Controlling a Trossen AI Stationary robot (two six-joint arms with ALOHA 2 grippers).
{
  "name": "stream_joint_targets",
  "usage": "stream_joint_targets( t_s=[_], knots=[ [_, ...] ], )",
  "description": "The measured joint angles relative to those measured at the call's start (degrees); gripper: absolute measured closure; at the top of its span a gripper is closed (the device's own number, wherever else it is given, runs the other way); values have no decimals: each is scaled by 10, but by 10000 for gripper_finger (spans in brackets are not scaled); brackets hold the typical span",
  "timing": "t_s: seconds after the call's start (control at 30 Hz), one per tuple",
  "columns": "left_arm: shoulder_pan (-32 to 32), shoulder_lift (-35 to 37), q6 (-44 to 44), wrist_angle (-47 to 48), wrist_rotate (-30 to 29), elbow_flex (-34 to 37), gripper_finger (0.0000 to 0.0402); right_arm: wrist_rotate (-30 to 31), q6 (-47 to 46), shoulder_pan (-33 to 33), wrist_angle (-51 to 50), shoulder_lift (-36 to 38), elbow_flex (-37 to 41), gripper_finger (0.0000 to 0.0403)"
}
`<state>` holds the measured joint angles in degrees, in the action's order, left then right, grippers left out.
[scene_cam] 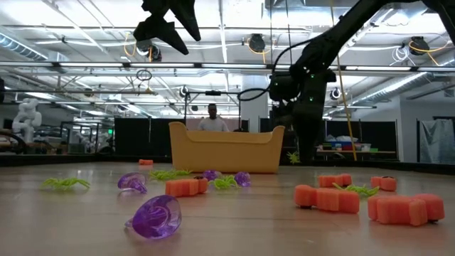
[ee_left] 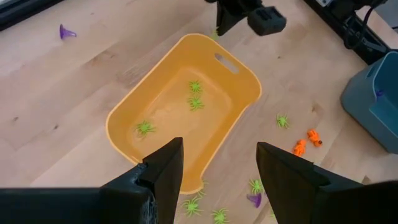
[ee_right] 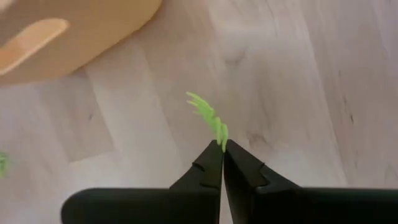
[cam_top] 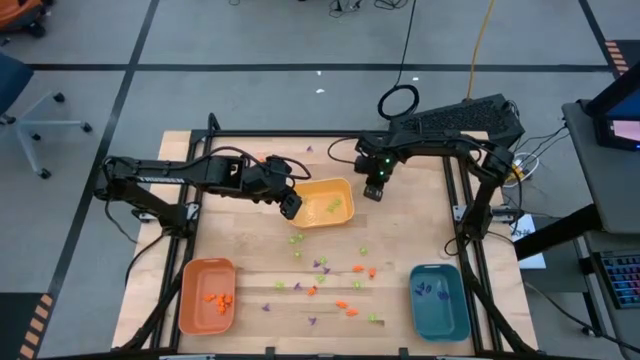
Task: Sort Halloween decoration
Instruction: Put the green spider toy into the yellow bin
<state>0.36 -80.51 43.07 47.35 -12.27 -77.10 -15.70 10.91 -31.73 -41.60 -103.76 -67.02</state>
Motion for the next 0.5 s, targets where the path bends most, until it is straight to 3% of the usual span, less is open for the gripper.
stream_joint_targets(
  t_s=[0.5],
  knots=[
    [0, 0, -5, 1, 0, 0, 194, -59, -77, 1, -31, 116, -1, 403]
  ],
)
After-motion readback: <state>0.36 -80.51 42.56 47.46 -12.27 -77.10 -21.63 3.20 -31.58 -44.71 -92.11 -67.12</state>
